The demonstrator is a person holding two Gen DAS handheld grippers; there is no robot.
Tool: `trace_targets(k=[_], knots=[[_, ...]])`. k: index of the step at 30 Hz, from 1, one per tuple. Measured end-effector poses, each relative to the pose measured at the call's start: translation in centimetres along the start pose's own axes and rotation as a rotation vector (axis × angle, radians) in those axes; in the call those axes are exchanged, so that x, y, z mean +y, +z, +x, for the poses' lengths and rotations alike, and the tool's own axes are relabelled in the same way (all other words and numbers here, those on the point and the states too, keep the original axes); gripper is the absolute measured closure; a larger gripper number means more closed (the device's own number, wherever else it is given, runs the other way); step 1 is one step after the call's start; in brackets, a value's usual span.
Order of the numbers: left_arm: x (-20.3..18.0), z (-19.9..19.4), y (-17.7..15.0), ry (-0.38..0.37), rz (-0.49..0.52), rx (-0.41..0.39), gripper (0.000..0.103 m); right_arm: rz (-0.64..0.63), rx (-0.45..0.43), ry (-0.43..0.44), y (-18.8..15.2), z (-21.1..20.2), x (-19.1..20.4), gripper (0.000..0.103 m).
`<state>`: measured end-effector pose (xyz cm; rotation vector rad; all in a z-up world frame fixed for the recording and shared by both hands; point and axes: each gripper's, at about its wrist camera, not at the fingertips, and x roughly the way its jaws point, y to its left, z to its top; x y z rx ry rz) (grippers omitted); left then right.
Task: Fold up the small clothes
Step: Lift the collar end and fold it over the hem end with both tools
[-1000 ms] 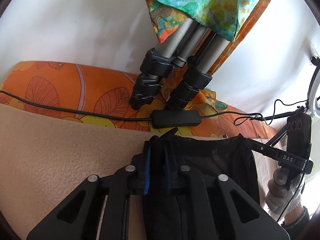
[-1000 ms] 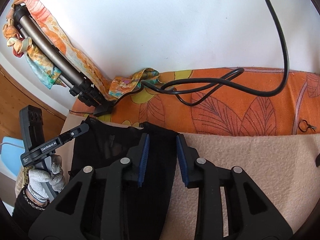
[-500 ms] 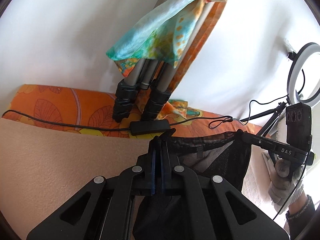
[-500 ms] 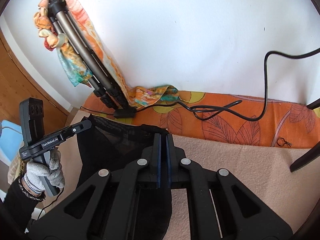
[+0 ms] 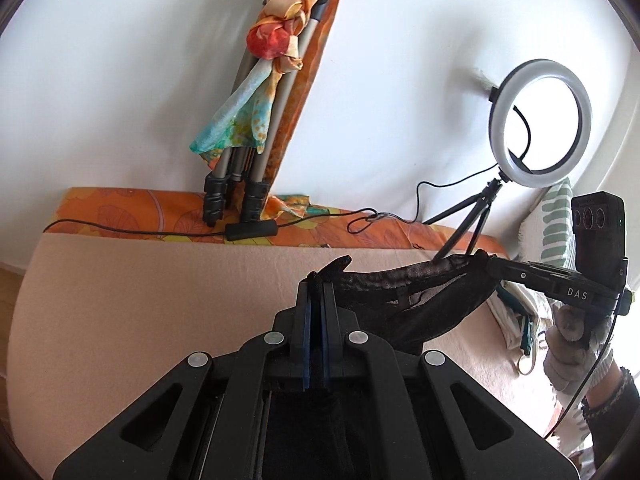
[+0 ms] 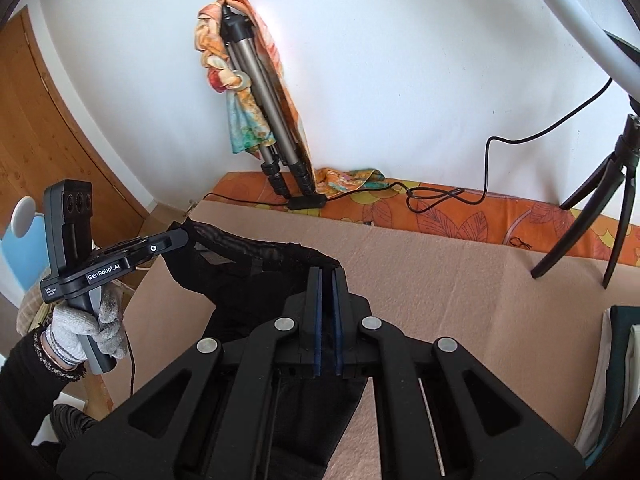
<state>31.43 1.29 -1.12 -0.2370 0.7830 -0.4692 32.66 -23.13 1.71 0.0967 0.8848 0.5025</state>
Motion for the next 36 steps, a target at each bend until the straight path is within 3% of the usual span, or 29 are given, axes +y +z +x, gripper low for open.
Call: trace_targets(k=[12, 20, 25, 34, 36], knots=[[-1.6, -6.5, -11.1, -0.008, 0.017, 0.040, 0.101, 0.016, -0.005, 0.008, -11.0, -5.1, 4.8, 0.098], [-1.9, -8.1, -16.4, -0.008, 0.066, 0.067, 0.101, -0.001, -0.029, -0.026, -18.4, -6.8, 6.2, 0.097], [-2.2, -8.8, -18.0, -0.010, 0.104, 0.059, 0.100, -0.047, -0.016, -0.064, -21.2, -6.6, 6.6, 0.097], [-3.8, -10.2, -22.3, -0.012, 0.262, 0.166, 0.097, -0.172, 0.017, -0.162, -24.6, -8.9, 6.9, 0.097], [-3.8, -11.0, -22.8, 0.005, 0.290, 0.172, 0.097, -0.148, 0.013, -0.136, -25.3, -10.2, 6.4, 0.097]])
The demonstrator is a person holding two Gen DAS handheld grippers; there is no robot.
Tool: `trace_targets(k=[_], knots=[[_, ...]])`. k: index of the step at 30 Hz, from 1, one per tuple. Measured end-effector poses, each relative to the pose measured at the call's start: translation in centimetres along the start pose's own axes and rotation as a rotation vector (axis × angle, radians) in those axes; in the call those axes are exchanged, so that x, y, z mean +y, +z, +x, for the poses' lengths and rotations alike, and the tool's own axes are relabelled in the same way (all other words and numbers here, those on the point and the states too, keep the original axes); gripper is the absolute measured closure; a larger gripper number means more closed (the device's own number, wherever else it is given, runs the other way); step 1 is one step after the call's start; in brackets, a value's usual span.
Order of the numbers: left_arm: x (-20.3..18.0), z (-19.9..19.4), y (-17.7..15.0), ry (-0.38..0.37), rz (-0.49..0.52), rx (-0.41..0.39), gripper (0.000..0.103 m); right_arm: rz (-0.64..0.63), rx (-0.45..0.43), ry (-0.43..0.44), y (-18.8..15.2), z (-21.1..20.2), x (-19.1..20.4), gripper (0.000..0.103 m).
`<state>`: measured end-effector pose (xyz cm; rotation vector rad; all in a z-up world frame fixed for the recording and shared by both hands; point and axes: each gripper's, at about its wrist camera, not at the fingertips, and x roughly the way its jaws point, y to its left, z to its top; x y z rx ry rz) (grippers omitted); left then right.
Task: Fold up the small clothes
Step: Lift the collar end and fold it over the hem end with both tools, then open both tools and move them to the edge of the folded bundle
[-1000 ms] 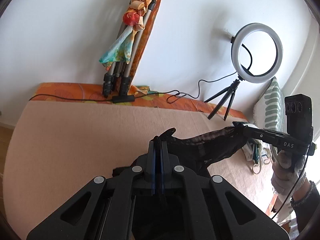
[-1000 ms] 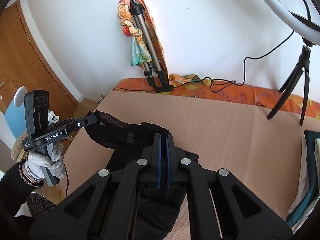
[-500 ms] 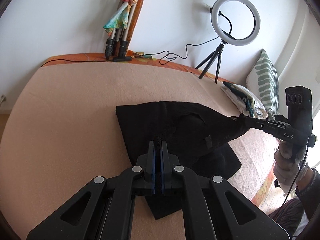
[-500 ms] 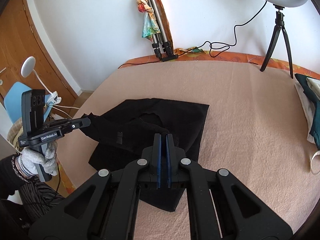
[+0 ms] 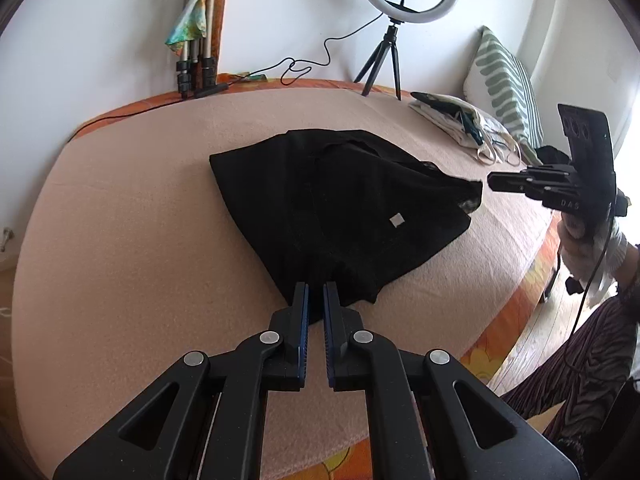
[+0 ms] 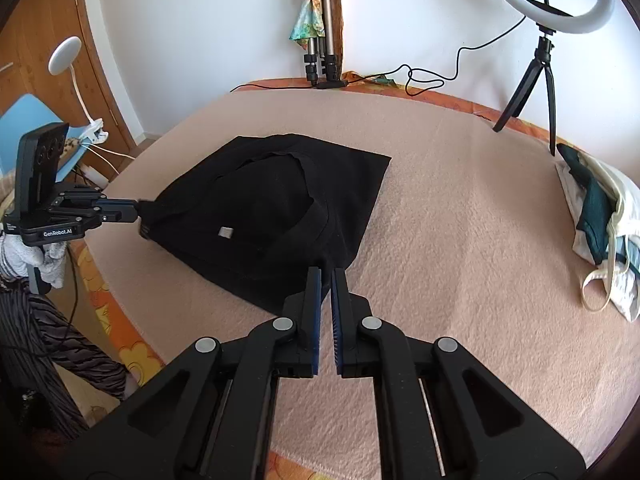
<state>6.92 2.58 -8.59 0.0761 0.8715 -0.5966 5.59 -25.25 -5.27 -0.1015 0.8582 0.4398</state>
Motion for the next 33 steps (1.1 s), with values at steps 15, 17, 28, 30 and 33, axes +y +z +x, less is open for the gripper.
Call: trace_targets(k=[15, 17, 28, 30, 33], knots=[[3.5, 2.9, -0.7, -0.164, -0.456, 0.091, 0.063, 0.592, 0.071, 0.223, -1.9, 4.2, -5.7, 0.060], [3.4, 3.2, -0.7, -0.165, -0.460, 0.095, 0.067, 0.587, 0.082, 0.214, -1.9, 4.8, -5.3, 0.060], [3.9, 2.0, -0.1, -0.167, -0.435, 0.068, 0.100, 0.520, 0.055, 0.229, -0.5, 3.9, -3.6, 0.096], [4.2, 1.3, -0.1, -0.175, -0.445, 0.060, 0.100, 0.541, 0.034, 0.256, -0.3, 2.8, -3.9, 0.096], [4.1, 1.0, -0.4, -0.131, -0.399, 0.061, 0.100, 0.534, 0.036, 0.242, -0.5, 2.1, -4.1, 0.097]])
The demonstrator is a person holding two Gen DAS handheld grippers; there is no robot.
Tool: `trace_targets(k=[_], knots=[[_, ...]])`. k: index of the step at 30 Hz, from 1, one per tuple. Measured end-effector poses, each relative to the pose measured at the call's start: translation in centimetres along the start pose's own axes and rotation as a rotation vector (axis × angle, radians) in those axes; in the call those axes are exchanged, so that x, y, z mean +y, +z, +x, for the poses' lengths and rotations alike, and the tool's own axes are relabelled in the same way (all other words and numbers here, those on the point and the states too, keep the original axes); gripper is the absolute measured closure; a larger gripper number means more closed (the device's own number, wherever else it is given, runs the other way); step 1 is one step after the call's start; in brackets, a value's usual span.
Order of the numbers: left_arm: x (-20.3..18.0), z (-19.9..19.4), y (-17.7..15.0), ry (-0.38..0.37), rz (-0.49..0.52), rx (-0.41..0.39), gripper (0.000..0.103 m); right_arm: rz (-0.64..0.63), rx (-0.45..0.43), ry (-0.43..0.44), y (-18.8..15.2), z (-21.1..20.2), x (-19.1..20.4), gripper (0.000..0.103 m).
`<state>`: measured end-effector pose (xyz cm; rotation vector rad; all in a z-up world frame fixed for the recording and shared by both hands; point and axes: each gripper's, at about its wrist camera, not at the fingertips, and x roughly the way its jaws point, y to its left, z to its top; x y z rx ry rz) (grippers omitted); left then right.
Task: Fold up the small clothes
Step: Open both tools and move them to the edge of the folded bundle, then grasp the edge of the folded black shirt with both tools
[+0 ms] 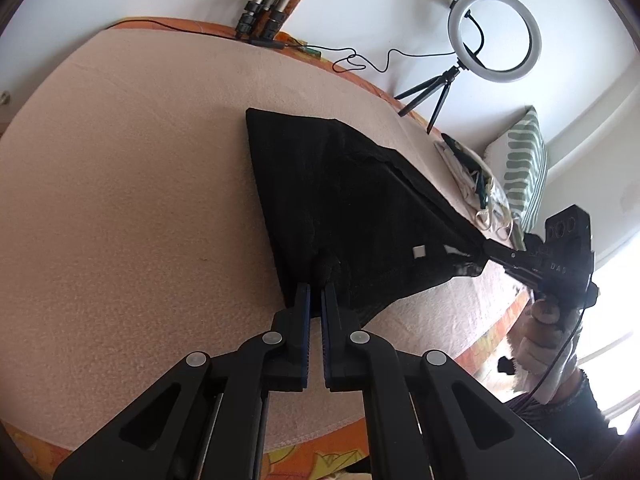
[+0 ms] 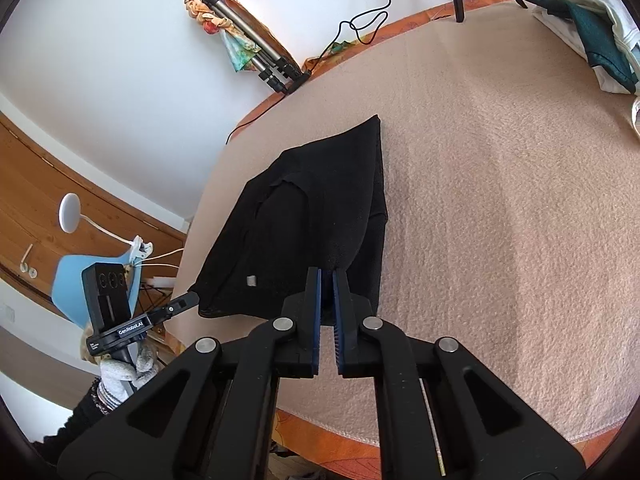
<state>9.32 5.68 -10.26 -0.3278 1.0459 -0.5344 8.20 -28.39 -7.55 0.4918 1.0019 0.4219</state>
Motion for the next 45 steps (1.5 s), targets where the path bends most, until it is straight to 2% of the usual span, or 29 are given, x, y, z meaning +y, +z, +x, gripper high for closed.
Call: trace_targets(k=[2, 6, 8, 10, 13, 14, 16, 17, 19, 21, 25, 29, 33, 40, 45], knots=[[0.4, 0.9, -0.6, 0.014, 0.000, 0.038, 0.100, -0.027, 0.032, -0.070, -0.4, 0.9, -0.4, 0.097], [0.0, 1.8, -1.3, 0.076, 0.049, 0.074, 0.099, -0.063, 0.084, -0.129, -1.2, 2.3, -0.9, 0.096], [-0.2, 1.7, -1.2, 0.097, 0.067, 0.091, 0.094, -0.102, 0.103, -0.151, -1.3, 2.3, -0.4, 0.096], [-0.2, 1.1, -1.0, 0.114, 0.068, 0.094, 0.088, -0.126, 0.090, -0.178, -0.9, 1.7, -0.1, 0.084], [-0.3, -0.2, -0.1, 0.094, 0.067, 0.057, 0.088, -0.108, 0.016, -0.137, 0.5, 0.1, -0.5, 0.064], [-0.3, -0.6, 0.4, 0.088, 0.068, 0.040, 0.087, -0.103, -0.005, -0.120, 1.1, -0.3, -0.6, 0.063], [-0.3, -1.1, 1.6, 0.087, 0.066, 0.001, 0.078, -0.102, -0.040, -0.101, 2.5, -0.9, -0.8, 0.063], [-0.2, -1.1, 2.4, 0.086, 0.062, -0.019, 0.077, -0.105, -0.054, -0.100, 3.2, -0.9, -0.8, 0.063], [0.5, -0.7, 4.0, 0.096, 0.038, -0.038, 0.077, -0.101, -0.081, -0.099, 4.7, -0.7, -1.2, 0.063], [1.5, -0.1, 5.7, 0.086, 0.002, -0.060, 0.077, -0.077, -0.095, -0.062, 6.2, -0.2, -1.7, 0.063], [3.2, 2.0, 8.6, 0.078, -0.067, -0.088, 0.075, -0.052, -0.102, -0.042, 8.8, 1.8, -2.7, 0.063], [4.2, 3.9, 10.6, 0.087, -0.090, -0.101, 0.072, -0.023, -0.081, -0.007, 10.8, 4.6, -3.6, 0.063], [4.9, 5.3, 11.7, 0.077, -0.110, -0.105, 0.065, -0.011, -0.059, -0.009, 12.1, 7.2, -4.5, 0.063], [6.0, 8.3, 12.4, 0.079, -0.157, -0.075, 0.065, 0.011, -0.034, 0.010, 13.7, 10.2, -5.9, 0.063], [6.5, 8.8, 13.1, 0.047, -0.188, -0.097, 0.065, 0.010, -0.014, 0.042, 14.0, 11.4, -6.3, 0.063]])
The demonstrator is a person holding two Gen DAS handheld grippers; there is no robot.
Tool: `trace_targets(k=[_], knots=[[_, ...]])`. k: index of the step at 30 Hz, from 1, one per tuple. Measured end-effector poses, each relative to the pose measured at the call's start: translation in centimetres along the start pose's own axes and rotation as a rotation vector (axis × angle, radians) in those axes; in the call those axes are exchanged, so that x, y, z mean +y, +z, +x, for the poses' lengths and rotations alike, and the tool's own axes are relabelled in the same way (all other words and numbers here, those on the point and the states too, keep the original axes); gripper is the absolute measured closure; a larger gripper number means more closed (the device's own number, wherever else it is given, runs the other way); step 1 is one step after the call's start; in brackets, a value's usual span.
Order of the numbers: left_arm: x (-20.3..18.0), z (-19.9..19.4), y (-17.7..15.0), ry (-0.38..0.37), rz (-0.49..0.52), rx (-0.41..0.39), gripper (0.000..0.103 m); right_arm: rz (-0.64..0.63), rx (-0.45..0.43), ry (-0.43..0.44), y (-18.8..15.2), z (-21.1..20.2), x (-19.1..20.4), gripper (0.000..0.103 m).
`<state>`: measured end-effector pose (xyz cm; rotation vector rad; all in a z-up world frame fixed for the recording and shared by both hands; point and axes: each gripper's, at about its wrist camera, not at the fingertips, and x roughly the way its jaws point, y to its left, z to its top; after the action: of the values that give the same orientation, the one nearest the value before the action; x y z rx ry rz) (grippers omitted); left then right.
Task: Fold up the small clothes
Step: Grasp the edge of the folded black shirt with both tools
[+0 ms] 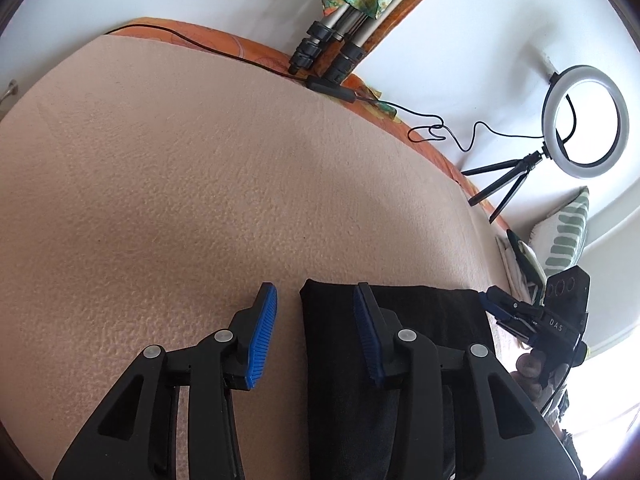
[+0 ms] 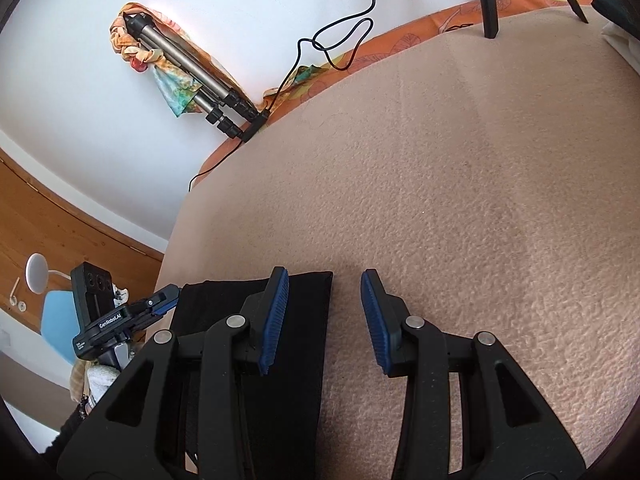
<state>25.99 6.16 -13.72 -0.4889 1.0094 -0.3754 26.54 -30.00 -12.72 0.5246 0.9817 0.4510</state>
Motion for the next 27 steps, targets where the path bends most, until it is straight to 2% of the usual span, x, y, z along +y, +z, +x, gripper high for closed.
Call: trace_targets(k=[8, 10, 14, 16, 18, 22, 25, 27], knots=[[-0.6, 0.5, -0.1, -0.027, 0.009, -0.007, 0.069, -0.035, 0.021, 0.019, 0.0, 0.8, 0.8, 0.063], [-0.8, 0.7, -0.2, -0.019, 0.017, 0.004, 0.085, -0.043, 0.025, 0.019, 0.0, 1.0, 1.0, 0.069], [-1.1, 0.9, -0.5, 0.007, 0.041, -0.006, 0.098, -0.069, 0.043, 0.002, -0.2, 1.6, 1.5, 0.087], [-1.3, 0.6, -0.5, 0.023, 0.049, -0.025, 0.100, -0.084, 0.035, -0.006, -0.2, 1.4, 1.8, 0.095], [-1.6, 0.0, -0.4, 0.044, 0.063, -0.049, 0.100, -0.101, 0.020, -0.021, -0.2, 1.0, 2.1, 0.098], [-2.4, 0.1, -0.7, 0.120, 0.149, -0.069, 0.100, -0.155, -0.019, -0.108, 0.1, 0.3, 2.7, 0.100], [-2.2, 0.8, -0.8, 0.134, 0.146, -0.047, 0.100, -0.163, 0.019, -0.160, -0.1, 1.3, 2.5, 0.099], [-2.0, 0.6, -0.5, 0.131, 0.131, -0.033, 0.099, -0.142, 0.026, -0.154, 0.1, 1.2, 2.3, 0.098]])
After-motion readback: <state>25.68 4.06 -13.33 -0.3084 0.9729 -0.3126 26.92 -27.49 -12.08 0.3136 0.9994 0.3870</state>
